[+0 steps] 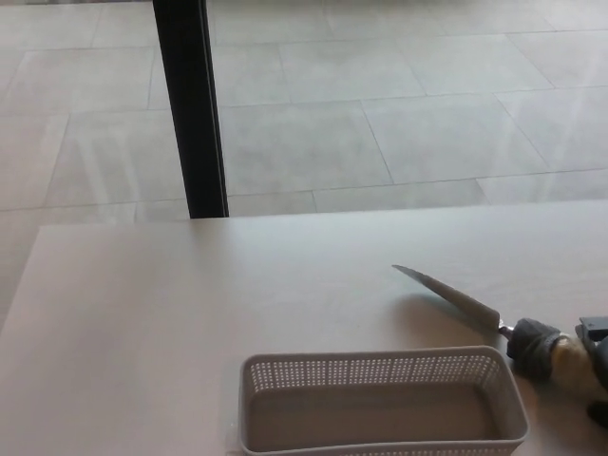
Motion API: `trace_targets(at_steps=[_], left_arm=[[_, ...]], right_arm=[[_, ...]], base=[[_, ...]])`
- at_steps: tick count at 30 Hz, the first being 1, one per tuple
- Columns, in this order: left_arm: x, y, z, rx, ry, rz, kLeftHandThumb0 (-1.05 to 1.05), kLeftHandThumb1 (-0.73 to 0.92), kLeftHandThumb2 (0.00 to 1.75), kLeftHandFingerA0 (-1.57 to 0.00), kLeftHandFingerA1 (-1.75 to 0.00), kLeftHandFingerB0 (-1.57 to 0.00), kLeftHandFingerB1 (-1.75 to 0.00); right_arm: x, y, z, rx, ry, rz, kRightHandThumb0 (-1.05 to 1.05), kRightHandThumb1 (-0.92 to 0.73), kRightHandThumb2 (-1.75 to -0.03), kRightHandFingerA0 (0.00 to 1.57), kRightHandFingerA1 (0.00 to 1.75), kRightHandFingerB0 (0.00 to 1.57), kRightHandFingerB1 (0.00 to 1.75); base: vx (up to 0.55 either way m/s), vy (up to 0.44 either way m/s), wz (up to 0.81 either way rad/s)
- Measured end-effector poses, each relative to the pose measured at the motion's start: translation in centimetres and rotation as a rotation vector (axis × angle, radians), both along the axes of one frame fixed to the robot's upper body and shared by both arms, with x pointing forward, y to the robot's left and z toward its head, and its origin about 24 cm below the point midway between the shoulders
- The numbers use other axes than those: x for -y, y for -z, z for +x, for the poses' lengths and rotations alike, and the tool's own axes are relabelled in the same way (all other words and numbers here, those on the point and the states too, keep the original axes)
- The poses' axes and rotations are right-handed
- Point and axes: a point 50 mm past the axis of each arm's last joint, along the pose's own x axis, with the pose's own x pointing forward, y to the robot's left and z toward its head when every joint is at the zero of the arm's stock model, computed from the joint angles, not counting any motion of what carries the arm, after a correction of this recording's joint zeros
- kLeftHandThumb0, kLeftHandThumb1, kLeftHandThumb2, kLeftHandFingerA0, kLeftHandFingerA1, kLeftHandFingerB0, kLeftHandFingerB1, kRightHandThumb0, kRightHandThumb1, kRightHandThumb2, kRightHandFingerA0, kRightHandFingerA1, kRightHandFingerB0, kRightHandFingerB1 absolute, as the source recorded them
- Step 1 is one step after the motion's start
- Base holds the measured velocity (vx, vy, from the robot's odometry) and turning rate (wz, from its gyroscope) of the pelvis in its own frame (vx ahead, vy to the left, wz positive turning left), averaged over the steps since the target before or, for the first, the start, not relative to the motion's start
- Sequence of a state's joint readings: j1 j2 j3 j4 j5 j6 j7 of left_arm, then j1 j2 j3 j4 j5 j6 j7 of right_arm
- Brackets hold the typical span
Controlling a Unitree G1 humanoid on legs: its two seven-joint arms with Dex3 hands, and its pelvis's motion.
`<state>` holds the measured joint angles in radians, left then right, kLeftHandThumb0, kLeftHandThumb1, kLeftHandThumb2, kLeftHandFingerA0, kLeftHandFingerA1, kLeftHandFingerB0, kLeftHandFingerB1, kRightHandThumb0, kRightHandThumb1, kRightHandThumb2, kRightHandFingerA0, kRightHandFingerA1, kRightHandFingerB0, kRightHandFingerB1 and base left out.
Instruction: A garden tool is kept on the righthand side and a container is kept on the lefthand side on a desk infront of the robot. the robot uses its right hand to pick up the garden tool and makes a scooping motion inside the container
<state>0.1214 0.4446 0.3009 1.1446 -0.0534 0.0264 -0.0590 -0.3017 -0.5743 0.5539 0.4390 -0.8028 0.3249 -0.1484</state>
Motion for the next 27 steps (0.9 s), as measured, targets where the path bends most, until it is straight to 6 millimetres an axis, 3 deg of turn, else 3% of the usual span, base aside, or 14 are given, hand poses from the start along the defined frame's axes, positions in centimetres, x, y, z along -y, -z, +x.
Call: trace_targets(at_steps=[2,3,4,8,10,14,16,17,18,19,20,23,26,27], left_arm=[[0.0,0.0,0.0,-0.004,-0.003,-0.001,-0.42,0.51,0.88,-0.49,-0.62,-0.31,-0.52],[0.0,0.0,0.0,-0.006,-0.003,0.000,-0.41,0.51,0.88,-0.50,-0.63,-0.30,-0.51],[-0.1,0.0,0.0,-0.006,-0.001,0.001,-0.41,0.52,0.88,-0.50,-0.63,-0.31,-0.52],[-0.3,-0.2,0.1,-0.007,0.001,0.008,-0.42,0.51,0.87,-0.48,-0.62,-0.30,-0.52],[-0.4,-0.3,0.1,-0.007,0.003,0.010,-0.41,0.50,0.87,-0.47,-0.62,-0.28,-0.51],[-0.4,-0.3,0.1,-0.005,0.000,0.009,-0.42,0.51,0.87,-0.45,-0.60,-0.29,-0.51],[-0.4,-0.2,0.1,-0.005,0.000,0.008,-0.41,0.52,0.87,-0.48,-0.61,-0.32,-0.52],[-0.4,-0.2,0.1,-0.007,-0.001,0.008,-0.41,0.51,0.87,-0.50,-0.62,-0.32,-0.52],[-0.4,-0.2,0.1,-0.007,0.000,0.008,-0.41,0.52,0.87,-0.48,-0.61,-0.32,-0.52],[-0.4,-0.2,0.1,-0.007,0.000,0.008,-0.41,0.52,0.87,-0.48,-0.61,-0.32,-0.52],[-0.3,-0.2,0.1,-0.007,0.000,0.008,-0.40,0.50,0.86,-0.46,-0.61,-0.29,-0.51],[-0.3,-0.2,0.2,-0.006,-0.001,0.007,-0.40,0.50,0.86,-0.45,-0.60,-0.29,-0.51],[-0.3,-0.2,0.2,-0.005,-0.002,0.007,-0.39,0.50,0.86,-0.48,-0.62,-0.29,-0.51],[-0.3,-0.2,0.2,-0.005,-0.002,0.006,-0.38,0.50,0.86,-0.48,-0.62,-0.29,-0.51]], right_arm=[[0.2,0.1,-0.1,0.012,-0.005,0.009,-0.26,-0.75,-0.61,0.70,1.64,0.71,1.13],[0.3,0.2,-0.2,0.021,-0.009,0.015,-0.29,-0.73,-0.63,0.74,1.63,0.79,0.90],[0.4,0.2,-0.3,0.028,-0.012,0.021,-0.27,-0.76,-0.63,0.75,1.63,0.76,1.01],[1.0,0.4,-0.8,0.069,-0.023,0.060,-0.27,-0.76,-0.65,0.80,1.62,0.80,0.89],[1.3,0.6,-1.0,0.084,-0.028,0.074,-0.21,-0.73,-0.77,0.85,1.66,0.77,1.14],[1.9,0.3,-1.3,0.135,-0.037,0.111,-0.20,-0.69,-0.84,0.85,1.73,0.77,1.21],[2.2,0.2,-1.4,0.157,-0.041,0.128,-0.15,-0.65,-0.75,0.86,1.75,0.71,1.35],[2.4,-0.1,-1.4,0.178,-0.044,0.144,-0.19,-0.49,-0.91,1.17,1.36,0.86,1.17],[2.6,-0.2,-1.4,0.192,-0.044,0.153,-0.13,-0.59,-0.73,0.83,1.75,0.54,1.63],[2.8,-0.4,-1.5,0.206,-0.044,0.163,-0.13,-0.59,-0.73,0.83,1.75,0.54,1.63],[3.0,-0.5,-1.5,0.220,-0.041,0.177,-0.16,-0.51,-0.93,1.17,1.40,0.89,1.22],[3.4,-0.8,-1.7,0.252,-0.038,0.217,-0.09,-0.53,-0.95,1.17,1.41,0.88,1.21],[3.9,-1.3,-1.8,0.284,-0.038,0.256,-0.02,-0.48,-0.95,1.15,1.34,0.91,1.15],[4.1,-1.5,-1.9,0.299,-0.038,0.268,-0.03,-0.58,-0.81,0.81,1.65,0.77,1.36]], base=[[0.00,0.000,0.00],[0.00,0.000,0.00],[0.00,0.000,0.00],[0.00,0.000,0.00],[0.00,0.000,0.00],[0.00,0.000,0.00],[0.00,0.000,0.00],[0.00,0.000,0.00],[0.00,0.000,0.00],[0.00,0.000,0.00],[0.00,0.000,0.00],[0.00,0.000,0.00],[0.00,0.000,0.00],[0.00,0.000,0.00]])
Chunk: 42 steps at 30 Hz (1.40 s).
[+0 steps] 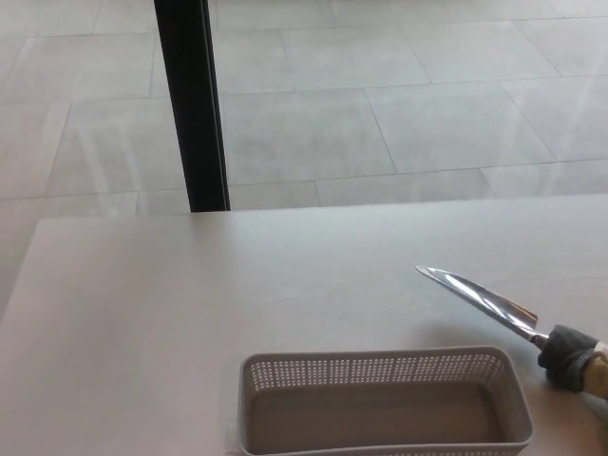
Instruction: A garden tool is kept on the righthand side and a container is kept on the lefthand side on a desk infront of the robot. the robot uses its right hand to pick up the garden tool and makes a scooping motion inside the container
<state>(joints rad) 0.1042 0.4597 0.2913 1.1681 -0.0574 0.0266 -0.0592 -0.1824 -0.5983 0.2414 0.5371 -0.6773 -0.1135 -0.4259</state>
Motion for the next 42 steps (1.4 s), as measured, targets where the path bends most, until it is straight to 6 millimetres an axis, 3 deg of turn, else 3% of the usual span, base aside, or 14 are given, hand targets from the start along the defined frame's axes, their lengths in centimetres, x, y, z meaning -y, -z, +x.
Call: trace_targets(at_steps=[14,15,16,22,27,28,29,30,31,34,39,40,41,42], left_arm=[[-0.2,-0.1,0.0,-0.005,-0.005,0.002,-0.38,0.51,0.85,-0.50,-0.62,-0.32,-0.51],[-0.2,-0.1,0.0,-0.005,-0.007,0.002,-0.49,0.64,0.60,-0.58,-0.44,-0.44,-0.37],[-0.1,0.0,0.1,-0.005,-0.011,0.000,-0.49,0.64,0.60,-0.58,-0.44,-0.44,-0.37],[0.1,0.0,1.7,0.013,-0.016,-0.013,-0.51,0.68,0.60,-0.58,-0.43,-0.48,-0.37],[0.2,0.0,2.3,0.019,-0.015,-0.017,-0.53,0.65,0.61,-0.56,-0.43,-0.44,-0.37],[0.2,0.0,2.4,0.019,-0.016,-0.018,-0.46,0.52,0.93,-0.54,-0.62,-0.31,-0.50],[0.2,0.0,2.4,0.019,-0.017,-0.017,-0.46,0.52,0.93,-0.54,-0.62,-0.31,-0.50],[0.2,0.0,2.4,0.018,-0.017,-0.018,-0.51,0.67,0.60,-0.61,-0.44,-0.48,-0.37],[0.2,0.0,2.4,0.017,-0.018,-0.018,-0.52,0.64,0.60,-0.58,-0.44,-0.45,-0.37],[0.2,0.0,2.4,0.014,-0.022,-0.020,-0.50,0.65,0.60,-0.57,-0.44,-0.45,-0.37],[0.1,0.0,2.3,0.009,-0.025,-0.018,-0.54,0.64,0.61,-0.57,-0.45,-0.43,-0.37],[0.0,-0.1,2.4,0.009,-0.024,-0.016,-0.56,0.65,0.63,-0.58,-0.46,-0.42,-0.37],[0.0,-0.1,2.5,0.010,-0.023,-0.015,-0.55,0.64,0.62,-0.57,-0.45,-0.43,-0.37],[0.0,-0.1,2.6,0.011,-0.021,-0.013,-0.44,0.51,0.93,-0.54,-0.62,-0.31,-0.50]], right_arm=[[2.3,-6.0,-0.1,0.253,-0.095,-0.014,-0.09,-0.43,-1.08,0.94,1.70,0.80,1.39],[2.4,-6.4,-0.1,0.267,-0.106,-0.017,-0.09,-0.42,-1.07,0.92,1.71,0.74,1.44],[2.4,-6.7,-0.1,0.280,-0.116,-0.024,-0.09,-0.42,-1.07,0.92,1.71,0.74,1.44],[2.8,-8.8,-0.5,0.347,-0.210,-0.104,-0.15,-0.46,-0.70,0.87,1.69,0.74,1.54],[3.2,-10.4,-0.9,0.373,-0.292,-0.195,-0.16,-0.45,-0.86,0.92,1.71,0.80,1.54],[3.3,-10.9,-1.1,0.378,-0.316,-0.222,-0.18,-0.48,-0.80,0.90,1.68,0.77,1.51],[3.3,-11.1,-1.2,0.383,-0.330,-0.237,-0.18,-0.48,-0.80,0.90,1.68,0.77,1.51],[3.4,-11.4,-1.3,0.388,-0.345,-0.251,-0.21,-0.53,-0.77,0.91,1.67,0.78,1.50],[3.4,-11.6,-1.4,0.392,-0.357,-0.262,-0.26,-0.56,-0.70,0.94,1.64,0.86,1.33],[3.7,-12.2,-1.7,0.399,-0.396,-0.301,-0.27,-0.58,-0.71,0.91,1.70,0.83,1.43],[4.2,-12.9,-2.2,0.398,-0.450,-0.363,-0.15,-0.45,-0.79,0.90,1.72,0.81,1.51],[4.3,-12.9,-2.3,0.397,-0.460,-0.369,-0.16,-0.44,-0.85,1.11,1.61,0.81,1.35],[4.3,-12.9,-2.4,0.396,-0.467,-0.373,-0.13,-0.45,-0.80,0.90,1.70,0.80,1.49],[4.4,-12.9,-2.5,0.394,-0.480,-0.381,-0.11,-0.43,-0.80,0.91,1.70,0.81,1.48]], base=[[0.00,0.000,0.00],[0.00,0.000,0.00],[0.00,0.000,0.00],[0.00,0.000,0.00],[0.00,0.000,0.00],[0.00,0.000,0.00],[0.00,0.000,0.00],[0.00,0.000,0.00],[0.00,0.000,0.00],[0.00,0.000,0.00],[0.00,0.000,0.00],[0.00,0.000,0.00],[0.00,0.000,0.00],[0.00,0.000,0.00]])
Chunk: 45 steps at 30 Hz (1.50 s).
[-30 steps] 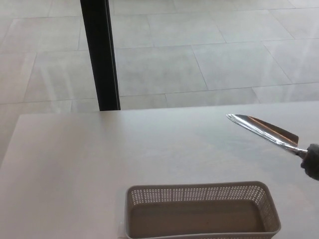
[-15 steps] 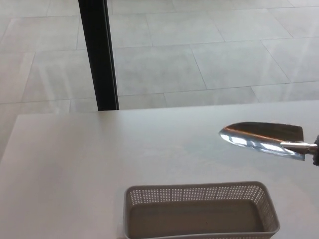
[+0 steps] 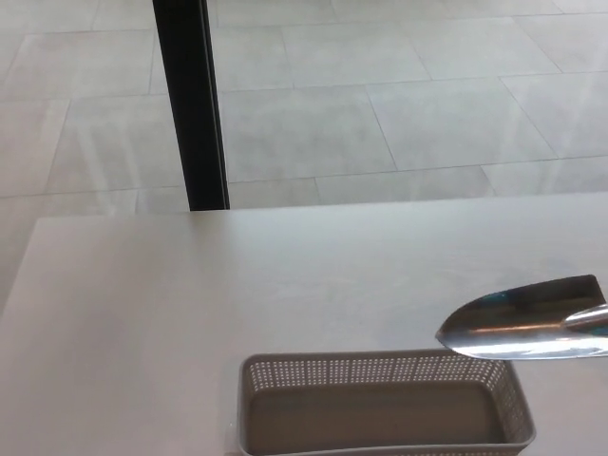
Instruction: A garden tool is kept on the righthand side and a container is kept on the lefthand side on a desk infront of the robot. the robot uses its right hand to pick up the garden tool and makes a scooping motion inside the container
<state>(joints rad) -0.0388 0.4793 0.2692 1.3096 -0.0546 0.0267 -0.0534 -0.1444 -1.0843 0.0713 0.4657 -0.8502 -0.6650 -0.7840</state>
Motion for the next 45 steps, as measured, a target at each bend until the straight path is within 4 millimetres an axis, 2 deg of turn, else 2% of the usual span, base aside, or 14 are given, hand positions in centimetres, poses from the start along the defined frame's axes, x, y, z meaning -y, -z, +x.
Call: trace_targets(at_steps=[1,11,13,15,17,18,21,23,32,37,38,40,41,45], left_arm=[[0.0,0.0,0.1,0.001,0.001,0.002,-0.55,0.64,0.62,-0.58,-0.45,-0.44,-0.37],[-0.6,-0.5,0.1,-0.001,-0.003,0.024,-0.49,0.67,0.60,-0.58,-0.43,-0.46,-0.37],[-0.7,-0.6,0.2,0.001,-0.006,0.029,-0.51,0.64,0.60,-0.55,-0.44,-0.43,-0.37],[-0.7,-0.6,0.3,0.002,-0.005,0.030,-0.53,0.64,0.60,-0.56,-0.45,-0.44,-0.37],[-0.7,-0.7,0.4,0.002,-0.003,0.031,-0.51,0.64,0.60,-0.57,-0.46,-0.44,-0.38],[-0.7,-0.7,0.4,0.003,-0.003,0.031,-0.52,0.65,0.60,-0.57,-0.45,-0.43,-0.37],[-0.7,-0.7,0.6,0.006,0.000,0.031,-0.52,0.64,0.60,-0.56,-0.44,-0.44,-0.37],[-0.7,-0.7,0.6,0.005,0.002,0.032,-0.56,0.65,0.63,-0.57,-0.45,-0.43,-0.37],[-0.7,-0.7,0.7,0.002,0.009,0.033,-0.50,0.69,0.59,-0.57,-0.43,-0.45,-0.36],[-0.7,-0.7,0.7,0.002,0.010,0.033,-0.54,0.65,0.62,-0.57,-0.45,-0.43,-0.37],[-0.7,-0.7,0.7,0.002,0.011,0.033,-0.55,0.65,0.62,-0.56,-0.45,-0.43,-0.37],[-0.7,-0.7,0.8,0.002,0.012,0.033,-0.53,0.65,0.61,-0.57,-0.45,-0.44,-0.37],[-0.6,-0.7,0.8,0.002,0.012,0.033,-0.51,0.68,0.58,-0.58,-0.42,-0.44,-0.35],[-0.6,-0.7,0.8,0.003,0.013,0.033,-0.50,0.68,0.59,-0.57,-0.43,-0.45,-0.36]], right_arm=[[0.0,0.0,-0.1,-0.001,-0.009,-0.010,-0.10,-0.41,-0.80,0.91,1.67,0.80,1.46],[-0.3,0.3,-0.5,0.002,-0.096,-0.066,-0.13,-0.43,-0.76,0.97,1.57,0.87,1.36],[-0.4,0.3,-0.4,0.008,-0.107,-0.076,-0.12,-0.41,-0.82,0.92,1.62,0.83,1.41],[-0.7,0.3,-0.3,0.009,-0.120,-0.088,-0.19,-0.48,-0.73,0.91,1.61,0.84,1.31],[-0.9,0.3,-0.2,0.008,-0.132,-0.101,-0.25,-0.49,-0.61,0.95,1.54,0.98,1.03],[-1.1,0.3,-0.1,0.008,-0.140,-0.108,-0.28,-0.52,-0.59,1.00,1.39,1.00,0.92],[-1.5,0.2,0.1,0.012,-0.154,-0.133,-0.25,-0.52,-0.60,0.96,1.46,0.99,0.93],[-1.7,0.2,0.2,0.012,-0.157,-0.145,-0.23,-0.51,-0.63,0.90,1.55,0.92,1.10],[-3.6,0.0,0.8,-0.002,-0.159,-0.237,-0.26,-0.52,-0.59,0.90,1.50,0.96,0.91],[-4.4,-0.1,1.1,-0.010,-0.148,-0.270,-0.27,-0.52,-0.61,0.91,1.58,1.00,0.94],[-4.6,-0.2,1.2,-0.011,-0.142,-0.279,-0.26,-0.53,-0.62,0.90,1.60,0.96,1.05],[-4.9,-0.3,1.3,-0.014,-0.132,-0.291,-0.27,-0.53,-0.62,0.89,1.61,0.94,1.10],[-5.1,-0.3,1.3,-0.015,-0.128,-0.297,-0.29,-0.54,-0.61,0.90,1.63,0.97,0.95],[-5.8,-0.4,1.5,-0.020,-0.118,-0.313,-0.36,-0.56,-0.61,0.88,1.59,1.00,0.67]], base=[[0.00,0.000,0.00],[0.00,0.000,0.00],[0.00,0.000,0.00],[0.00,0.000,0.00],[0.00,0.000,0.00],[0.00,0.000,0.00],[0.00,0.000,0.00],[0.00,0.000,0.00],[0.00,0.000,0.00],[0.00,0.000,0.00],[0.00,0.000,0.00],[0.00,0.000,0.00],[0.00,0.000,0.00],[0.00,0.000,0.00]])
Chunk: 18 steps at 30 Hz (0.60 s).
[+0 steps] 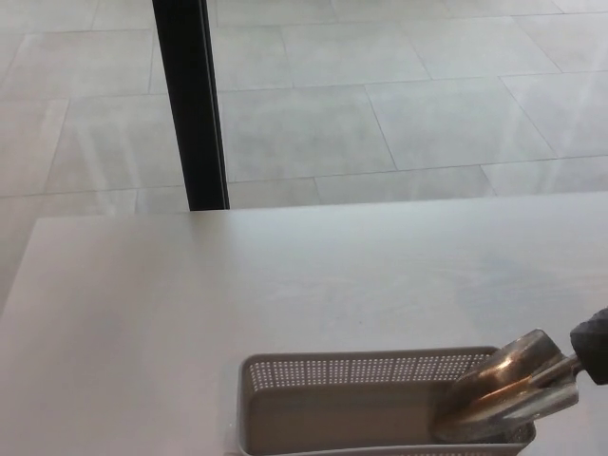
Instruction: A garden tool is kept on the righthand side and a container is kept on the lefthand side on a desk infront of the robot. the robot uses its right hand to pick up the garden tool and makes a scooping motion inside the container
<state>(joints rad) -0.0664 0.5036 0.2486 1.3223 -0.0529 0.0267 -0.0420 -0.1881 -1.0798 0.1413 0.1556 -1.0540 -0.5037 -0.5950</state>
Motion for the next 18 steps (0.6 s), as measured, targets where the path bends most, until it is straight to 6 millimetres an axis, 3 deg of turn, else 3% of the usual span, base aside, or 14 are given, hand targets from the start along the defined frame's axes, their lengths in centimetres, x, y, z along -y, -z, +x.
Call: trace_targets(at_steps=[2,3,6,9,12,13,15,17,18], left_arm=[[0.0,0.0,0.0,0.001,0.000,0.000,-0.52,0.65,0.62,-0.55,-0.44,-0.43,-0.37],[0.0,0.0,0.1,0.002,0.000,0.000,-0.55,0.64,0.62,-0.58,-0.45,-0.43,-0.37],[0.0,0.0,0.2,0.005,0.002,0.000,-0.53,0.64,0.61,-0.55,-0.44,-0.42,-0.37],[0.0,-0.1,0.3,0.007,0.002,0.000,-0.54,0.65,0.62,-0.57,-0.44,-0.43,-0.37],[0.0,-0.1,0.4,0.010,0.003,0.000,-0.50,0.65,0.61,-0.55,-0.44,-0.43,-0.37],[0.0,-0.1,0.5,0.011,0.003,0.000,-0.50,0.66,0.60,-0.57,-0.45,-0.43,-0.37],[0.1,-0.2,0.8,0.019,0.005,0.000,-0.49,0.68,0.59,-0.59,-0.44,-0.45,-0.36],[0.1,-0.2,0.9,0.022,0.007,0.000,-0.53,0.64,0.61,-0.58,-0.45,-0.44,-0.37],[0.1,-0.2,0.9,0.022,0.007,0.000,-0.51,0.66,0.60,-0.56,-0.44,-0.43,-0.37]], right_arm=[[-0.4,-0.2,0.1,0.004,0.003,-0.007,-0.37,-0.60,-0.57,0.89,1.60,0.99,0.75],[-0.7,-0.3,0.1,0.007,0.006,-0.012,-0.39,-0.64,-0.67,0.90,1.65,0.92,1.17],[-1.5,-0.5,0.1,0.015,0.008,-0.026,-0.40,-0.66,-0.68,0.89,1.62,0.96,0.99],[-2.1,-0.6,0.1,0.019,0.018,-0.037,-0.36,-0.61,-0.64,0.86,1.64,0.94,1.05],[-2.6,-0.6,0.1,0.020,0.038,-0.040,-0.40,-0.65,-0.66,0.90,1.68,0.96,0.94],[-2.8,-0.5,0.2,0.020,0.045,-0.039,-0.36,-0.63,-0.68,0.90,1.69,0.93,1.07],[-3.7,0.2,0.2,0.001,0.037,-0.024,-0.34,-0.65,-0.71,0.91,1.70,0.91,1.15],[-4.8,1.1,0.1,-0.031,0.019,-0.001,-0.36,-0.66,-0.70,0.88,1.65,0.95,0.85],[-5.3,1.5,0.0,-0.042,0.014,0.010,-0.35,-0.62,-0.72,0.91,1.66,0.96,0.87]], base=[[0.00,0.000,0.00],[0.00,0.000,0.00],[0.00,0.000,0.00],[0.00,0.000,0.00],[0.00,0.000,0.00],[0.00,0.000,0.00],[0.00,0.000,0.00],[0.00,0.000,0.00],[0.00,0.000,0.00]])
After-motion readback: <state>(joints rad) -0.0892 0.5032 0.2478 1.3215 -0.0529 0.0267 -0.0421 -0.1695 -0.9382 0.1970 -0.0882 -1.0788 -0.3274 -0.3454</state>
